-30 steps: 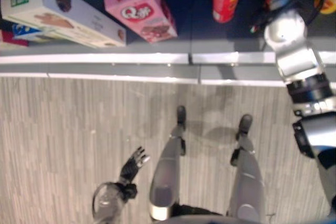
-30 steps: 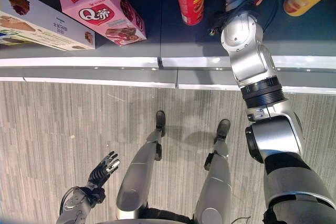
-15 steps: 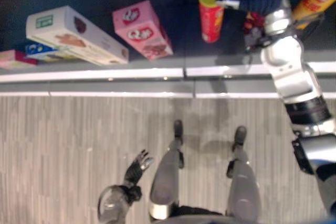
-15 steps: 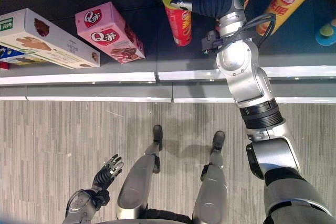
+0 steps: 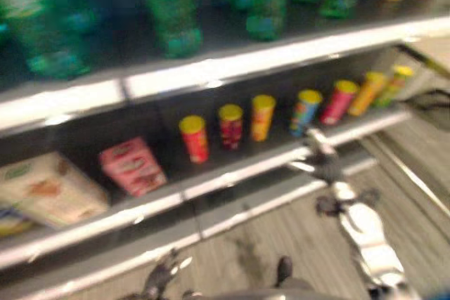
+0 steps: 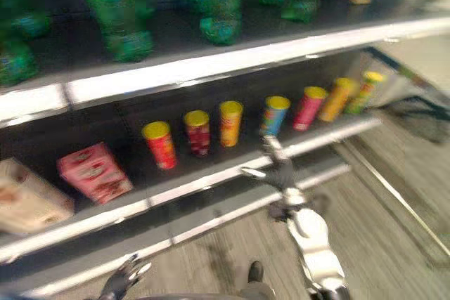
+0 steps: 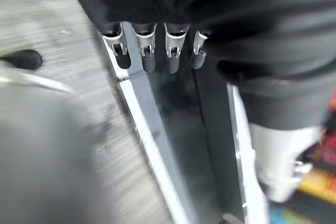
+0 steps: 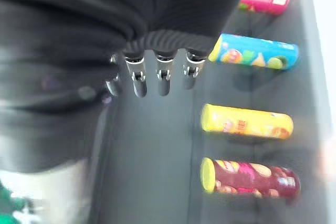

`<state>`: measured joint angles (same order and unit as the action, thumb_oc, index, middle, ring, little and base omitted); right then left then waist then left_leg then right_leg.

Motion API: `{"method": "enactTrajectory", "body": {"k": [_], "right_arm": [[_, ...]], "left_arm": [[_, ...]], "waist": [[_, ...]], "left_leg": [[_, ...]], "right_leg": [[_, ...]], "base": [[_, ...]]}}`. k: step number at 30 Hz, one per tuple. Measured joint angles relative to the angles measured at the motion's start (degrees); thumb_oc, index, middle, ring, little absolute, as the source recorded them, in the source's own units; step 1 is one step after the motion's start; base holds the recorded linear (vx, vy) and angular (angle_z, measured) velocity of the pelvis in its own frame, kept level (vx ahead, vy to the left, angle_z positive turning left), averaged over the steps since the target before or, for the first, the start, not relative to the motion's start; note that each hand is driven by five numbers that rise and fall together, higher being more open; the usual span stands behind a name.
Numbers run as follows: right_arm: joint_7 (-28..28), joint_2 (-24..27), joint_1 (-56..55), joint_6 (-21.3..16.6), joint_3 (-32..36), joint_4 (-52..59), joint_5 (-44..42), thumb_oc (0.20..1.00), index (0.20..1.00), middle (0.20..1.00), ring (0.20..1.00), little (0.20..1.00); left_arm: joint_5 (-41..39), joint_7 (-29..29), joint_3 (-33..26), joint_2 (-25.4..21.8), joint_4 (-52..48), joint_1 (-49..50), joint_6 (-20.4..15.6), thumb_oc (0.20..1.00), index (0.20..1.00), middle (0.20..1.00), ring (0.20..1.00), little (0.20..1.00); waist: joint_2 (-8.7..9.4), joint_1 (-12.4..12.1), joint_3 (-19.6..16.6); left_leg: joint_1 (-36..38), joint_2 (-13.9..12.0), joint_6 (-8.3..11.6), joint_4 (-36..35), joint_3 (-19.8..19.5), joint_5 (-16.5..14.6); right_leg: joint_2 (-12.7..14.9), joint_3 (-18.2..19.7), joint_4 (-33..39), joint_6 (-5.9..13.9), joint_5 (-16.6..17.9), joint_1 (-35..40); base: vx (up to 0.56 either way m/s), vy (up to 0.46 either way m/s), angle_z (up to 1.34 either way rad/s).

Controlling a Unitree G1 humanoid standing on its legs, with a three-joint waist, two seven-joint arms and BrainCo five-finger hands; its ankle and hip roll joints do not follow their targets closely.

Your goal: Put the goods on the table back onto the shelves and tidy them up.

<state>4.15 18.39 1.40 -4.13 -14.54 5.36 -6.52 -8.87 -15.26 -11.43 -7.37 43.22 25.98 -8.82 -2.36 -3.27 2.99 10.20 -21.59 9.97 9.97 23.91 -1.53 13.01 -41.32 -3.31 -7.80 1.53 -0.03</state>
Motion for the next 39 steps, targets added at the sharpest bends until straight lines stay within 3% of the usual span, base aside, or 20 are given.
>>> {"method": "enactTrajectory", "body": {"k": [1,2,3,4,5,8,11,12,13,14,15,16,19,23,27,29,30,33,36,39], "right_arm": [[0.2,6.5,-1.7,0.1,5.2,1.6,-0.4,1.0,1.0,1.0,1.0,1.0],[0.1,9.8,-2.0,1.2,10.4,0.6,-0.4,1.0,1.0,1.0,1.0,1.0],[-0.3,9.3,-2.0,1.3,12.8,0.8,-0.5,1.0,1.0,1.0,1.0,1.0],[-0.2,9.9,-2.0,1.4,13.6,0.0,-0.8,1.0,1.0,1.0,1.0,1.0],[-0.2,10.1,-2.1,2.3,13.4,-0.9,-1.4,1.0,1.0,1.0,1.0,1.0],[-0.8,10.5,-1.5,3.7,13.1,-0.9,-1.4,1.0,1.0,1.0,1.0,1.0],[-1.2,9.3,1.0,3.8,11.2,-2.2,-1.4,1.0,1.0,1.0,1.0,1.0],[-1.7,8.7,1.8,3.9,10.7,-2.6,-1.3,1.0,1.0,1.0,1.0,1.0],[-1.7,8.0,2.9,3.7,10.2,-2.5,-1.3,1.0,1.0,1.0,1.0,1.0],[-1.8,7.6,3.4,3.6,10.5,-2.6,-1.3,1.0,1.0,1.0,1.0,1.0],[-2.4,7.2,5.0,3.9,13.4,-3.7,-1.4,1.0,1.0,1.0,1.0,1.0],[-2.9,6.2,4.2,4.9,12.8,-4.7,-1.3,1.0,1.0,1.0,1.0,1.0],[-2.4,0.8,-1.8,4.4,19.9,-2.7,-1.4,1.0,1.0,1.0,1.0,1.0],[-2.5,-1.0,-3.7,4.5,22.2,-2.5,-1.3,1.0,1.0,1.0,1.0,1.0],[-2.6,-2.5,-9.1,4.5,22.3,-2.9,-1.3,1.0,1.0,1.0,1.0,1.0],[-2.8,-2.3,-6.0,4.5,22.2,-7.1,-1.3,1.0,1.0,1.0,1.0,1.0],[-3.3,-2.0,-6.3,4.6,22.8,-9.0,-1.3,1.0,1.0,1.0,1.0,1.0],[-4.0,-1.3,-0.8,4.5,22.3,-11.6,-0.7,1.0,1.0,1.0,1.0,1.0],[-4.0,-2.4,3.6,3.6,21.9,-11.7,-0.5,1.0,1.0,1.0,1.0,1.0],[-3.9,-2.1,3.5,3.7,21.5,-11.6,-0.3,1.0,1.0,1.0,1.0,1.0]], "left_arm": [[0.0,0.1,-4.4,0.7,1.7,-3.1,-0.1,1.0,1.0,1.0,1.0,1.0],[0.0,0.0,-4.0,2.9,2.0,-5.5,-0.3,1.0,1.0,1.0,1.0,1.0],[0.0,-0.3,-3.1,3.0,1.4,-6.4,-0.8,1.0,1.0,1.0,1.0,1.0],[0.0,0.0,-2.5,3.4,3.3,-7.5,-0.5,1.0,1.0,1.0,1.0,1.0],[0.1,-0.5,-0.3,4.2,3.3,-8.6,-0.1,1.0,1.0,1.0,1.0,1.0],[0.0,-0.4,0.8,7.2,2.4,-10.5,0.1,1.0,1.0,1.0,1.0,1.0],[0.1,-0.2,1.1,5.9,1.7,-12.1,0.1,1.0,1.0,1.0,1.0,1.0],[0.1,0.1,0.3,5.3,0.5,-12.8,0.1,1.0,1.0,1.0,1.0,1.0],[0.0,0.5,0.5,4.4,-0.7,-12.6,-0.2,1.0,1.0,1.0,1.0,1.0],[-0.3,0.6,0.6,4.1,-1.1,-12.7,-0.1,1.0,1.0,1.0,1.0,1.0],[-0.4,1.2,0.2,4.9,-1.7,-14.8,0.0,1.0,1.0,1.0,1.0,1.0],[-0.5,1.7,0.1,3.6,-1.8,-14.3,0.3,1.0,1.0,1.0,1.0,1.0],[-0.7,2.0,-2.3,1.9,-1.9,-14.1,0.3,1.0,1.0,1.0,1.0,1.0],[-0.7,2.1,2.2,2.9,0.0,-13.8,1.3,1.0,1.0,1.0,1.0,1.0],[-0.7,2.1,2.3,2.1,0.6,-13.6,1.2,1.0,1.0,1.0,1.0,1.0],[-0.5,2.2,1.7,1.4,2.5,-13.4,1.3,1.0,1.0,1.0,1.0,1.0],[-0.4,2.2,1.1,1.1,2.9,-13.5,1.2,1.0,1.0,1.0,1.0,1.0],[0.1,2.4,0.0,0.0,4.8,-12.2,0.7,1.0,1.0,1.0,1.0,1.0],[0.6,2.6,0.1,-0.9,5.4,-10.8,0.7,1.0,1.0,1.0,1.0,1.0],[1.0,2.6,0.1,1.0,5.3,-9.3,0.6,1.0,1.0,1.0,1.0,1.0]], "waist": [[2.98,2.3,-2.2],[1.18,3.0,-1.9],[2.77,3.8,-1.9],[1.41,4.6,-2.0],[1.6,5.2,-1.4],[2.02,5.9,1.9],[5.47,4.3,4.2],[7.59,3.5,5.2],[9.42,0.9,6.0],[9.98,-0.5,6.4],[3.91,-1.5,10.2],[4.18,-2.4,10.7],[7.36,-0.9,8.1],[3.3,2.7,7.0],[4.48,3.9,6.9],[3.95,4.2,7.3],[2.83,4.2,7.3],[2.99,-2.7,5.5],[6.3,-7.0,4.3],[6.06,-7.9,3.6]], "left_leg": [[1.0,0.9,2.16,-3.1,-1.6,1.3],[1.8,-1.0,1.42,-4.6,-1.2,2.4],[1.9,-1.0,0.11,-5.2,-1.3,3.5],[2.3,-2.7,-0.03,-6.6,-1.9,5.3],[3.3,-3.2,-1.58,-8.7,-0.7,12.1],[1.4,-2.3,-0.76,-1.3,-2.8,16.7],[-2.4,4.9,3.58,2.8,-15.0,4.9],[-2.9,10.8,1.27,-0.1,-19.4,0.3],[-3.2,16.9,-3.32,-3.4,-22.3,-2.2],[-3.3,19.7,-5.16,-5.0,-23.8,-3.4],[-6.0,20.3,-11.09,-11.6,-26.4,-1.5],[-4.8,18.6,-11.16,-10.5,-23.1,-0.8],[-5.6,16.9,-8.19,-11.5,-22.7,-1.2],[-3.2,17.0,-6.4,-15.0,-20.1,2.0],[-1.2,19.1,-7.88,-14.9,-15.6,1.3],[-2.4,17.5,-10.86,-14.1,-12.2,0.7],[-2.5,16.3,-11.57,-14.1,-12.1,1.5],[-4.6,13.5,-11.46,-13.8,-7.9,3.9],[-7.6,15.0,-9.05,-13.5,-6.4,6.5],[-8.7,15.4,-6.18,-15.1,-8.6,8.0]], "right_leg": [[2.2,12.7,-5.8,11.04,2.9,1.7],[2.2,15.9,-15.6,12.56,-4.7,-4.3],[0.8,17.0,-11.3,13.21,-5.0,-5.7],[-1.3,17.1,-10.5,14.24,-3.6,-4.8],[-3.4,17.2,-9.7,12.52,-3.4,-4.7],[-5.0,20.3,-8.1,9.91,-3.0,-4.0],[-6.3,27.0,-0.7,8.92,0.3,-3.2],[-6.7,31.1,3.3,8.72,4.8,-2.8],[-7.5,36.8,7.7,11.05,7.0,-3.0],[-8.0,39.8,9.0,12.56,8.0,-3.6],[-13.5,36.1,4.2,10.58,3.9,-4.1],[-12.8,34.7,-5.3,7.38,1.3,-5.1],[-10.8,35.4,2.0,10.3,-2.1,1.8],[-11.0,36.4,7.2,10.17,3.3,3.0],[-10.2,37.9,7.1,11.73,6.9,2.2],[-10.6,37.2,8.5,15.37,12.4,0.5],[-10.4,34.0,4.4,10.71,6.9,0.8],[-6.4,30.2,-14.8,13.52,-3.4,2.5],[-2.8,29.4,-0.2,15.39,-3.1,11.9],[-4.6,29.9,7.7,15.45,-3.5,12.3]], "base": [[0.14,-0.381,-0.76],[0.08,-0.313,0.44],[0.07,-0.401,0.19],[0.04,-0.332,-0.13],[0.05,-0.327,-0.16],[0.01,-0.246,-0.57],[0.0,-0.191,-1.35],[0.0,-0.079,-1.63],[0.01,-0.03,-1.95],[0.04,0.081,-2.74],[0.01,0.129,-2.42],[0.01,0.129,-1.92],[-0.01,0.186,-0.07],[-0.02,0.208,-0.33],[-0.13,0.127,-0.68],[-0.16,0.026,-0.87],[-0.21,-0.002,-0.28],[-0.16,-0.05,-0.52],[-0.1,-0.08,-0.59],[-0.03,-0.069,-0.73]]}}
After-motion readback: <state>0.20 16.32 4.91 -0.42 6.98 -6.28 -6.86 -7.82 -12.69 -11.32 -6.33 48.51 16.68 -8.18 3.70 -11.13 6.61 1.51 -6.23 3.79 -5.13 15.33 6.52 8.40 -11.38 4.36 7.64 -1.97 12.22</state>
